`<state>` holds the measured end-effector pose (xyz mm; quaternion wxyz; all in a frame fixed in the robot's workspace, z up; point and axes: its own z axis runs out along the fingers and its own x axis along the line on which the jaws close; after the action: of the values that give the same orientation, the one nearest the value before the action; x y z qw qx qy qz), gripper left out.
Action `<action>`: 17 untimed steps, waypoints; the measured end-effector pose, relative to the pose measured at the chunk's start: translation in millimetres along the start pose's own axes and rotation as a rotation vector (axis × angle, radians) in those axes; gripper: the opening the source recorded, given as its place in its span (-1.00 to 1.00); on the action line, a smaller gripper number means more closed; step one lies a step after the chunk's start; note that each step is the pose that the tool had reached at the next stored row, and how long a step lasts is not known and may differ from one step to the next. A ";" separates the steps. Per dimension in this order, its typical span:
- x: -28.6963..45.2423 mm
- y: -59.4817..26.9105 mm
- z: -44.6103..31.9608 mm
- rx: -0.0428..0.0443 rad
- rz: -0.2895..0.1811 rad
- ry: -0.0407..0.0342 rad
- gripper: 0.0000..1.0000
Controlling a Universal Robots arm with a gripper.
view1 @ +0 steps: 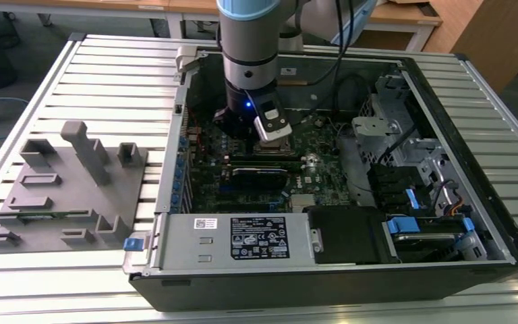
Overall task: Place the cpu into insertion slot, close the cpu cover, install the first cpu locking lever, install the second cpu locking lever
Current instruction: 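Install the second cpu locking lever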
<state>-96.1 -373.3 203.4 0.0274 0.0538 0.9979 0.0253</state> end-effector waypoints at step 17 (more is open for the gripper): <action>5.0 -1.3 7.1 -0.0141 0.001 0.0015 -0.80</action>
<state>-100.8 -373.7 195.9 0.0270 0.0540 0.9977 0.0323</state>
